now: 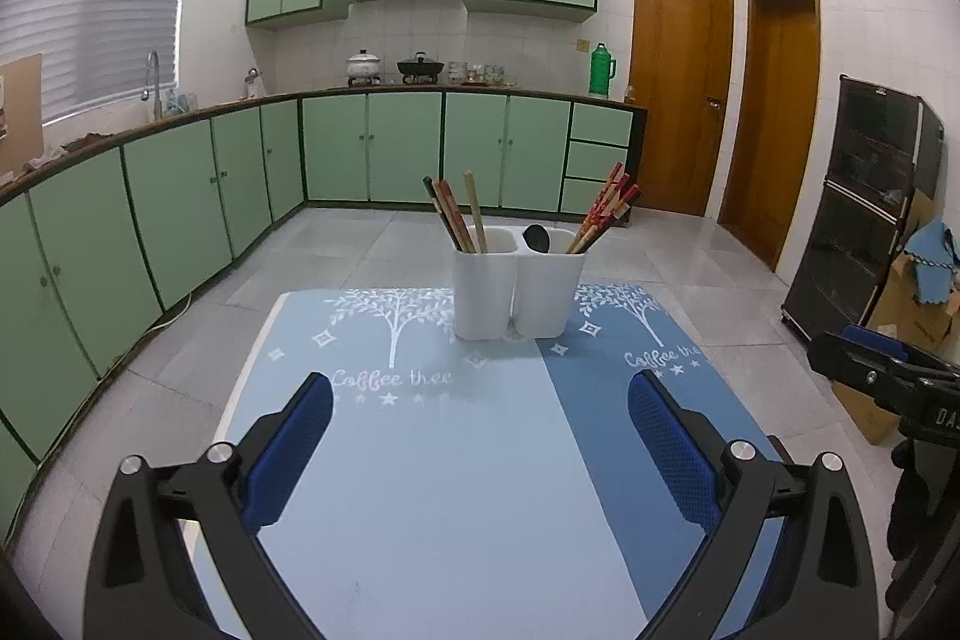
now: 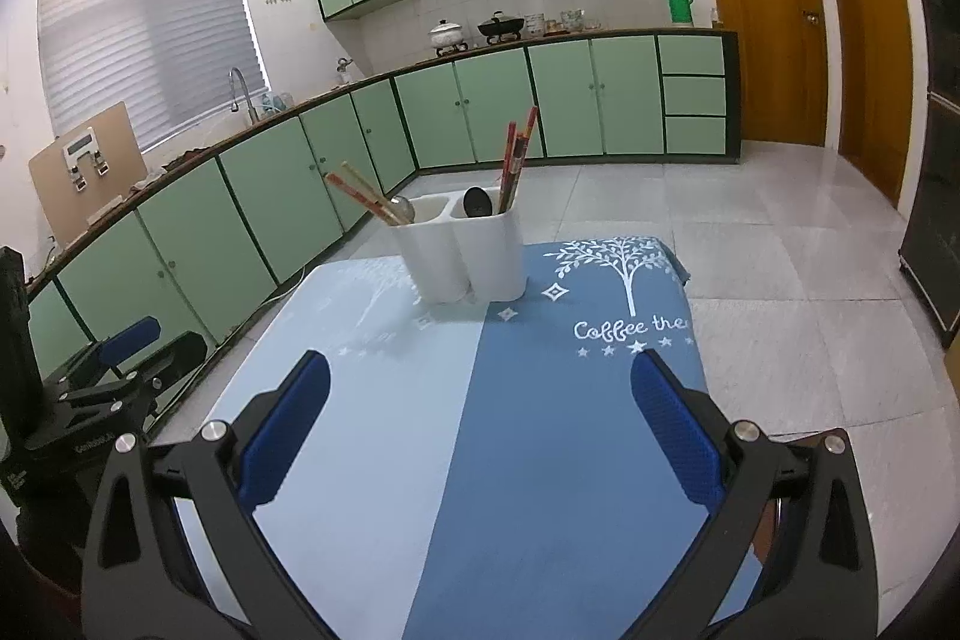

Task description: Organize utensils

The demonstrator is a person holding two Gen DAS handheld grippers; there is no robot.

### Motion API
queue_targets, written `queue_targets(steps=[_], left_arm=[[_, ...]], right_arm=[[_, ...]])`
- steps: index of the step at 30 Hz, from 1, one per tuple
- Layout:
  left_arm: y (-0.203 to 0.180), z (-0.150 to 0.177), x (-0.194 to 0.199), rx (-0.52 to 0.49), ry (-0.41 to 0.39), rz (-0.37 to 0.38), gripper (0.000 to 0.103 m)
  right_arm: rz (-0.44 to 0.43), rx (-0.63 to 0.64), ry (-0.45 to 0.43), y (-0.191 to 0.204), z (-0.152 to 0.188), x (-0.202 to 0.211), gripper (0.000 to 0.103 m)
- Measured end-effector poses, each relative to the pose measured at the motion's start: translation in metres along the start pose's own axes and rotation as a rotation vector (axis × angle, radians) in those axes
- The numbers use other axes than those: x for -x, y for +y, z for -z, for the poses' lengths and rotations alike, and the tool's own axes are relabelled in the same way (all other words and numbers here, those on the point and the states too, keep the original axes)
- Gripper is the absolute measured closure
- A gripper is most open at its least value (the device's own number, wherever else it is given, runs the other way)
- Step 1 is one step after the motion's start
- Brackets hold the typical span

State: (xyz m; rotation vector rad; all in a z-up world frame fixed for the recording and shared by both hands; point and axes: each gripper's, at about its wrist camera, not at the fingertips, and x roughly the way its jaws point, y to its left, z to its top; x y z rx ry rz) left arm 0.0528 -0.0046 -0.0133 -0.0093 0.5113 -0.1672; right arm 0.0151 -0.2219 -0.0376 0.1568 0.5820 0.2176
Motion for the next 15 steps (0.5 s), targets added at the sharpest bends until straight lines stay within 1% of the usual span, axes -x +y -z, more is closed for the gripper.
queue_targets(steps=[4,9,15], left_arm=[[-0.003,-0.001,0.014,-0.01,-0.012,-0.007,0.006],[-0.009,-0.006,0.031,-0.016,-0.047,-0.018,0.006],[-0.011,-0.009,0.05,-0.017,-0.085,-0.022,0.006]], right_arm=[[0.007,0.03,-0.017,0.013,0.004,0.014,0.006],[0.014,0.087,-0.041,0.026,-0.001,0.027,0.006],[0.001,0.122,-0.072,0.042,-0.008,0.042,0.006]])
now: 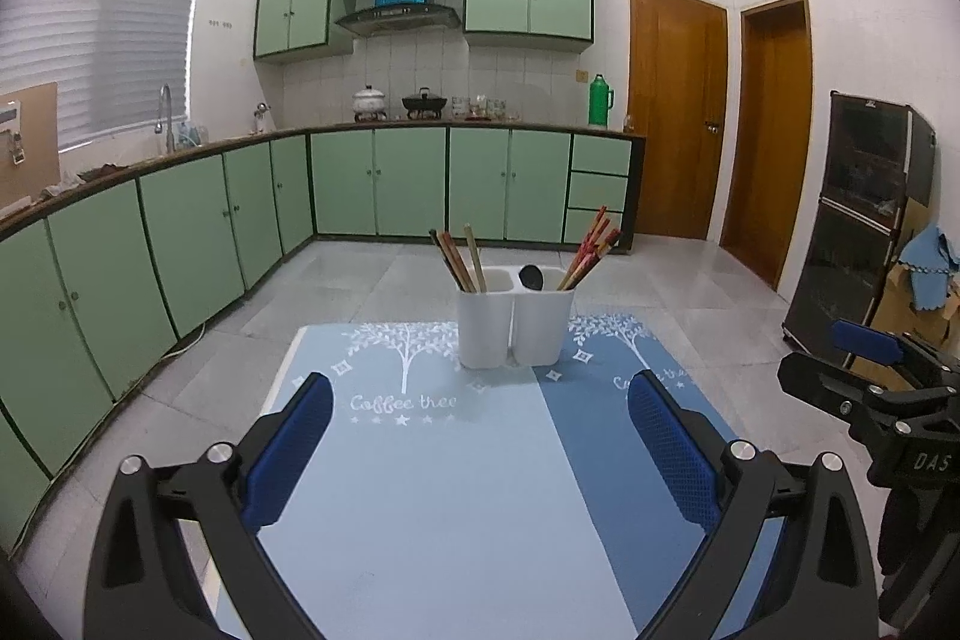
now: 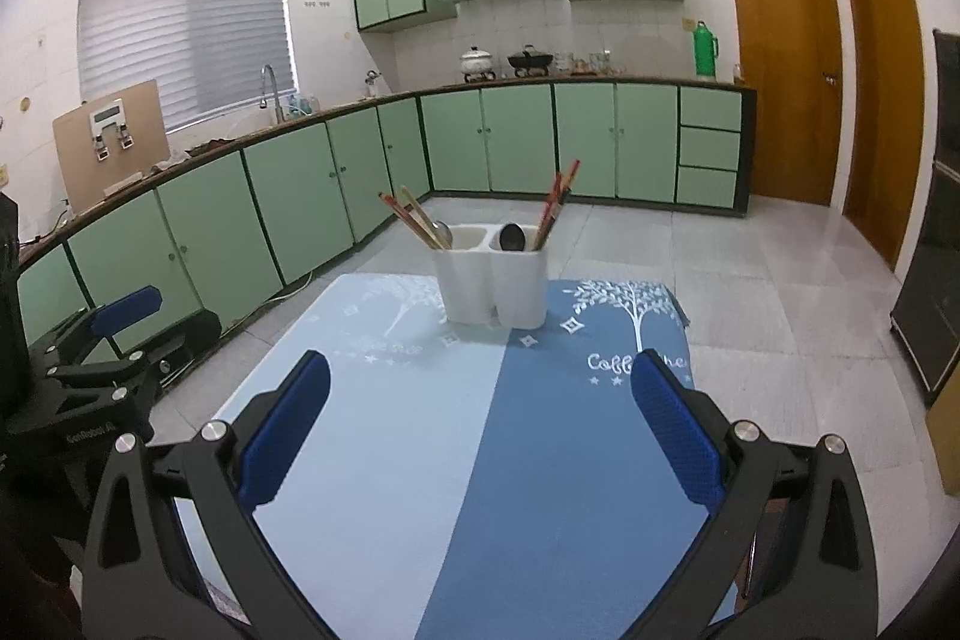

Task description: Organize utensils

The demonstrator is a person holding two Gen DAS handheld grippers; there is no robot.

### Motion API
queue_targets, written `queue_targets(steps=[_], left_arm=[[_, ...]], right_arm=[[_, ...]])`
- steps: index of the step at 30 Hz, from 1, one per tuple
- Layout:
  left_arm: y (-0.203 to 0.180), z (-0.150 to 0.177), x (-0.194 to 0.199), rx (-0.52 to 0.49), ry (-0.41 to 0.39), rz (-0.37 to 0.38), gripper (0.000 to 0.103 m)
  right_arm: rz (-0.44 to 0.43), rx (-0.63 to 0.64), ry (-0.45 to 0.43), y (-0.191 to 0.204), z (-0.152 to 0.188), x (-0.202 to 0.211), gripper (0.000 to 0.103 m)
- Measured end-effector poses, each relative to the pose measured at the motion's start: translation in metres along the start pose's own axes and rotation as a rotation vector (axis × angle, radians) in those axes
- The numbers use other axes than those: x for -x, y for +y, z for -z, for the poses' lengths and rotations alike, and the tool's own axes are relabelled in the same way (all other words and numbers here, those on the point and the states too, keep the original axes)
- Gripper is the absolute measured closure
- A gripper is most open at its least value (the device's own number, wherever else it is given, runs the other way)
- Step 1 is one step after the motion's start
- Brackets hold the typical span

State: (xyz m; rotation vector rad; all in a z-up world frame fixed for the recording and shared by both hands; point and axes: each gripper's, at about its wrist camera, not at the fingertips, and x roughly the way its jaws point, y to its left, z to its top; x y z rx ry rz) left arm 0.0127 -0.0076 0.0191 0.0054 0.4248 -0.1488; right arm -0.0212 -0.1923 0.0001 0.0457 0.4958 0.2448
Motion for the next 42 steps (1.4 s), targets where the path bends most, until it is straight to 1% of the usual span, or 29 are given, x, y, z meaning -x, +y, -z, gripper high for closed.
queue_targets(steps=[7,12,42], left_arm=[[-0.003,-0.005,0.011,-0.005,-0.024,-0.001,0.006],[-0.005,-0.005,0.016,-0.006,-0.038,-0.004,0.006],[-0.007,-0.004,0.022,-0.012,-0.056,-0.01,0.006]], right_arm=[[-0.001,0.017,-0.03,0.005,-0.009,0.012,0.006],[0.0,0.028,-0.034,0.009,-0.012,0.015,0.006],[-0.004,0.03,-0.045,0.019,-0.014,0.016,0.006]])
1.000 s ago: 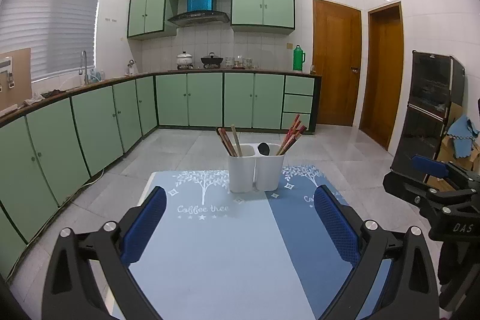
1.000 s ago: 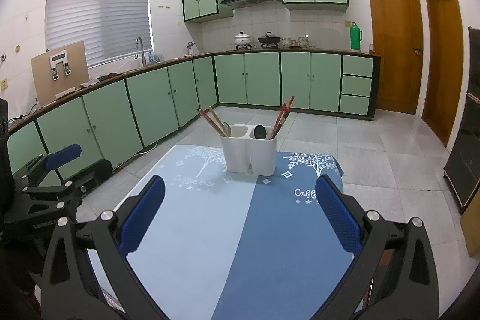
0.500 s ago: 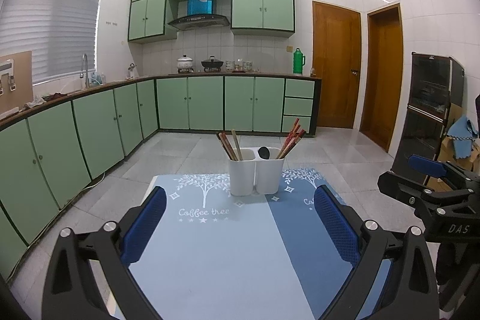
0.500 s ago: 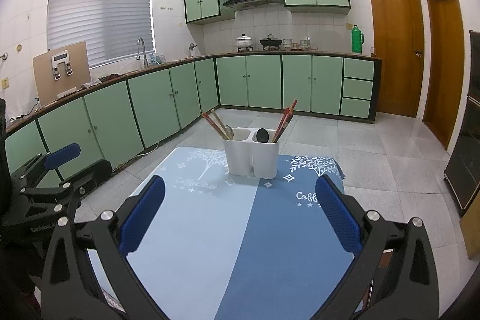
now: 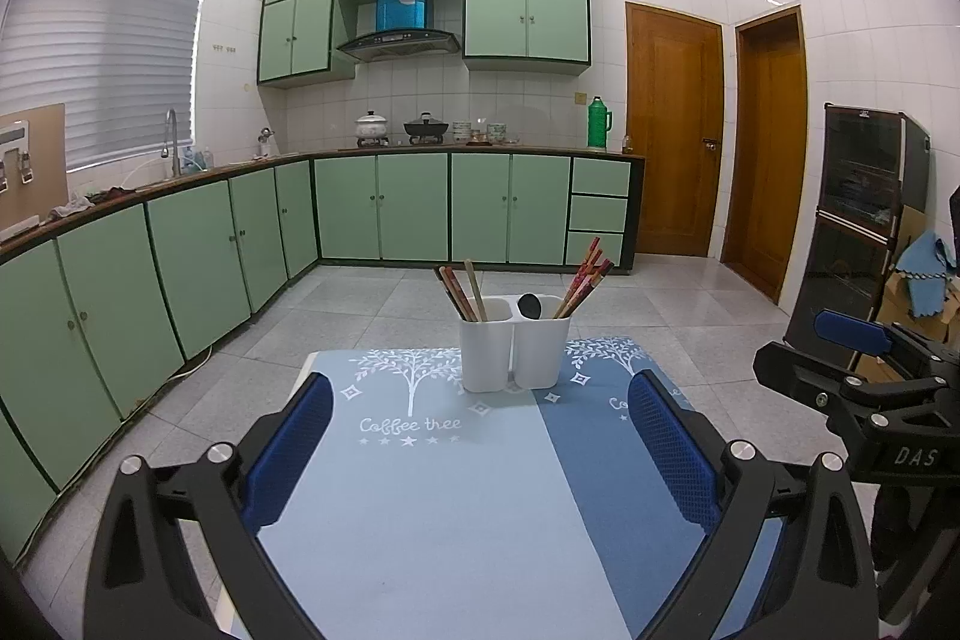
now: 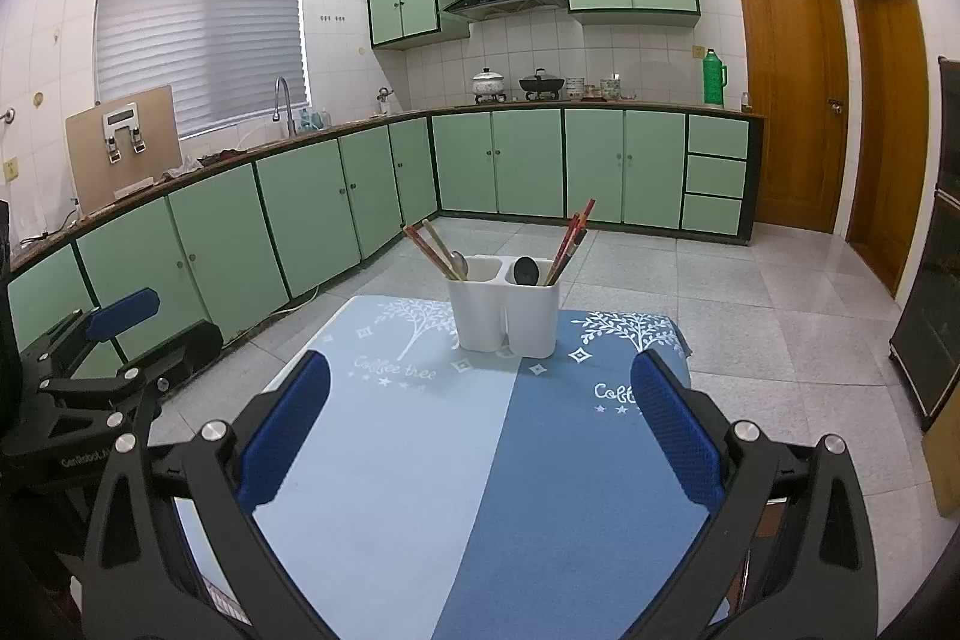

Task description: Organize utensils

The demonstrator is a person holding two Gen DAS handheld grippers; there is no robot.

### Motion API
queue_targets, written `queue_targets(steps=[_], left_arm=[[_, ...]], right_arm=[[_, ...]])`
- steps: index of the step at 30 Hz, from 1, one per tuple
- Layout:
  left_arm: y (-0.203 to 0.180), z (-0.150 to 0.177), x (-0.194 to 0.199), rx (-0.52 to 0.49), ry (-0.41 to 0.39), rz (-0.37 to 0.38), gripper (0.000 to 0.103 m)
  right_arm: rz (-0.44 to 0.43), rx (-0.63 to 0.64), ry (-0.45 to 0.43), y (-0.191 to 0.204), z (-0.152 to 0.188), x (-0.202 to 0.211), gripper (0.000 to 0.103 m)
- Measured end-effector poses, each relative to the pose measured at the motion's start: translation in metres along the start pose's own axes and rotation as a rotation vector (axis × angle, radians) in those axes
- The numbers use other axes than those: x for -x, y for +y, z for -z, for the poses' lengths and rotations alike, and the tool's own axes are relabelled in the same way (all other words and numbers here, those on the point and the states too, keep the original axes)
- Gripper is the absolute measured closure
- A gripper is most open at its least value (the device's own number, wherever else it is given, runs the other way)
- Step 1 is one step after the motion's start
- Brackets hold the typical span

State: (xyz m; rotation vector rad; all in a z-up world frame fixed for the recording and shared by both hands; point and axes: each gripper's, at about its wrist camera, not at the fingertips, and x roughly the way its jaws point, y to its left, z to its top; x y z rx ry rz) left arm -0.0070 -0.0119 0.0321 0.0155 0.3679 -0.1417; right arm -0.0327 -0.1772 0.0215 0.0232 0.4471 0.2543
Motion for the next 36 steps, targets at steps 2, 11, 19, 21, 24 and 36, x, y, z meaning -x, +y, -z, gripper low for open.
queue_targets(steps=[2,11,19,21,24,36], left_arm=[[0.0006,0.0007,0.0003,-0.001,0.0,-0.001,0.006],[0.0006,0.0014,-0.0003,-0.003,0.003,-0.003,0.006],[0.0009,0.0031,-0.0007,-0.004,0.005,-0.003,0.006],[0.0008,0.0028,-0.0007,-0.004,0.004,-0.003,0.006],[0.001,0.003,-0.0007,-0.003,0.004,-0.004,0.006],[0.0004,0.0021,-0.0006,-0.003,0.005,-0.004,0.006]], right_arm=[[0.001,0.001,0.0,0.0001,-0.0001,0.0002,0.006],[0.0,-0.002,0.0,0.0,0.0,0.0003,0.006],[0.0,-0.001,0.0,-0.0004,0.0,0.0002,0.006],[-0.001,-0.002,0.001,-0.0001,0.0,0.0003,0.006],[0.0,0.0,0.001,-0.0005,0.0,0.0002,0.006],[0.0,-0.001,0.001,0.0,-0.0005,-0.0001,0.006]])
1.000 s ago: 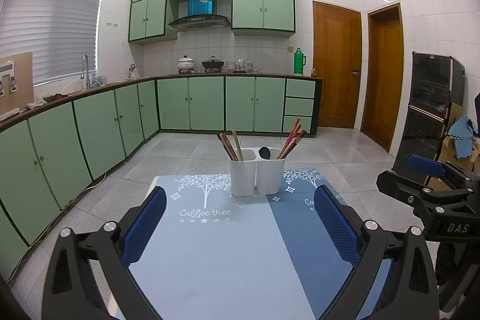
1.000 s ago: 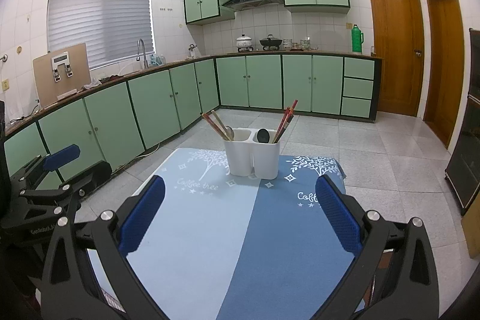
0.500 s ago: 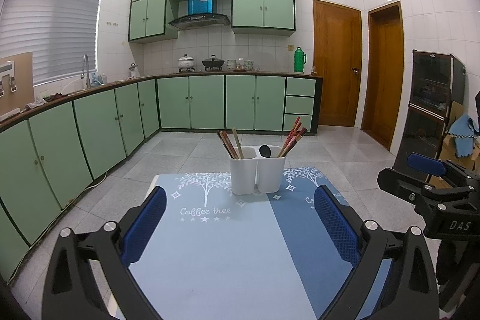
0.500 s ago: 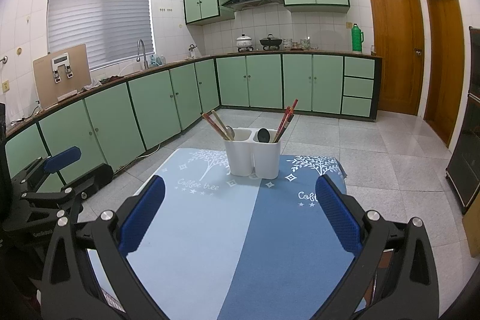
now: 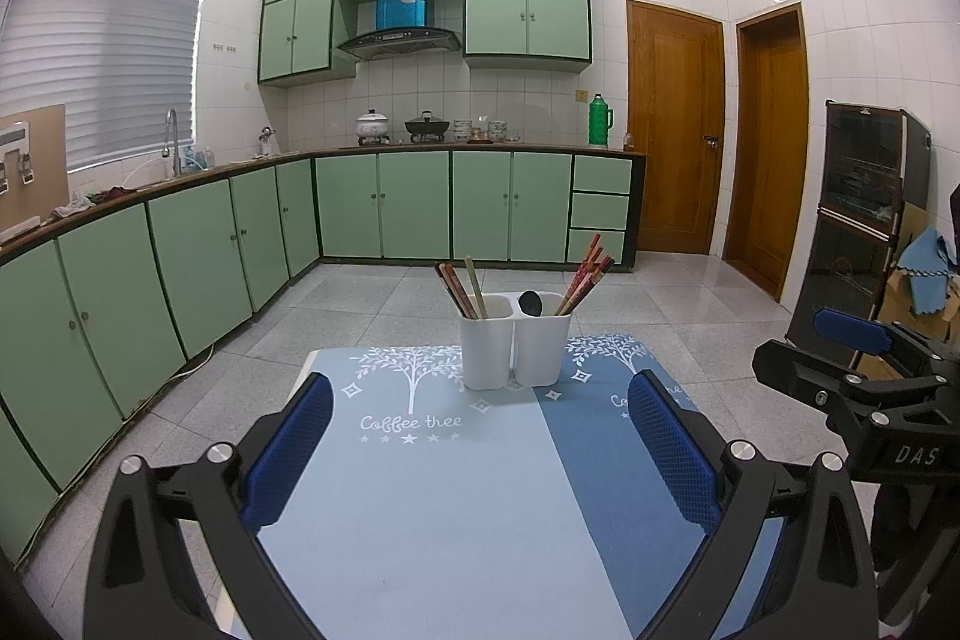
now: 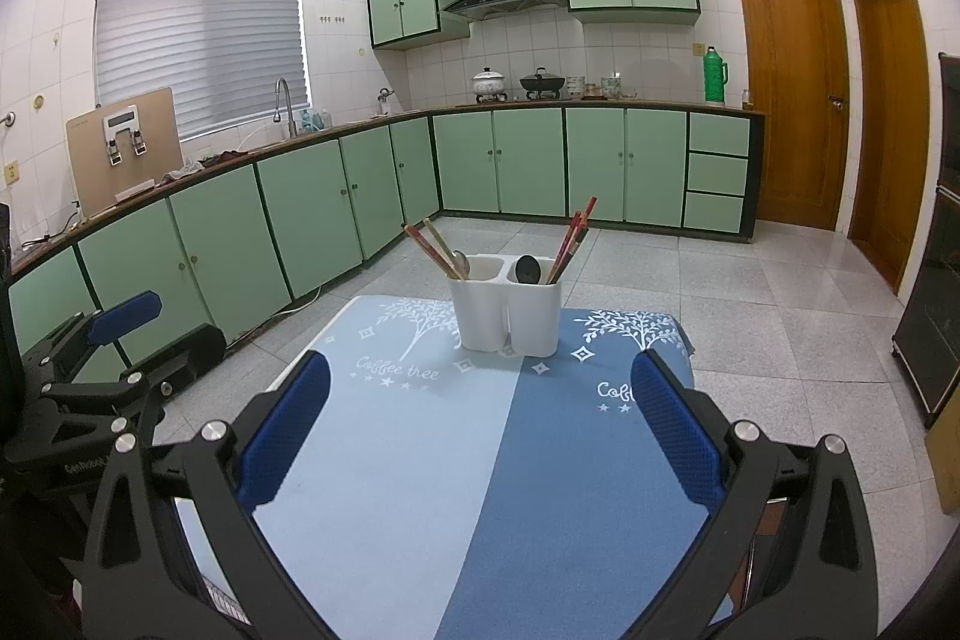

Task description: Organize utensils

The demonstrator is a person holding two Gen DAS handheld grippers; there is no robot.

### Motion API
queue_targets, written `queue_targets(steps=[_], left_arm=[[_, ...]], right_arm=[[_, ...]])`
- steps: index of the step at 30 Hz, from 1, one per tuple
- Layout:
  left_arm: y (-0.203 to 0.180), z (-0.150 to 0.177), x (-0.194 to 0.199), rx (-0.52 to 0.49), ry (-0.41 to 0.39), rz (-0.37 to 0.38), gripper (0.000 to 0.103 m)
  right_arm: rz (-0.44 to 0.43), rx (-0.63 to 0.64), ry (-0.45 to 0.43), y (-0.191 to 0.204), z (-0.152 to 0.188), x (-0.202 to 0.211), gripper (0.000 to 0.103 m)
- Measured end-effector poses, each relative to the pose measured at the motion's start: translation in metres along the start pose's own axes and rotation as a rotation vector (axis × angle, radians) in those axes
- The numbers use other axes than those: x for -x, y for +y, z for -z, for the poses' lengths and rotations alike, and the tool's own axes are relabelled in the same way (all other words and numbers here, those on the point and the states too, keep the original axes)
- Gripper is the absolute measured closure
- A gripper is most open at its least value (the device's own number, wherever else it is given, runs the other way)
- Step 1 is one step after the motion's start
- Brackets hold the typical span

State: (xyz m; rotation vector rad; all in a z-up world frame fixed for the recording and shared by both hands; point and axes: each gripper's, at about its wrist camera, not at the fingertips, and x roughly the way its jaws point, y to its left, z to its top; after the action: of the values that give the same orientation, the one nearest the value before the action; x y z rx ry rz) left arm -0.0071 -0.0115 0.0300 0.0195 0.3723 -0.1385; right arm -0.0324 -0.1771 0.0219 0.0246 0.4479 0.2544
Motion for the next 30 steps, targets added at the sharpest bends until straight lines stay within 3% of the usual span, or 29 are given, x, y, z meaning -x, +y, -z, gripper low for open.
queue_targets(steps=[30], left_arm=[[0.0003,0.0008,0.001,0.0,0.003,-0.002,0.006]], right_arm=[[-0.002,-0.003,0.001,0.0037,-0.0001,-0.0009,0.006]])
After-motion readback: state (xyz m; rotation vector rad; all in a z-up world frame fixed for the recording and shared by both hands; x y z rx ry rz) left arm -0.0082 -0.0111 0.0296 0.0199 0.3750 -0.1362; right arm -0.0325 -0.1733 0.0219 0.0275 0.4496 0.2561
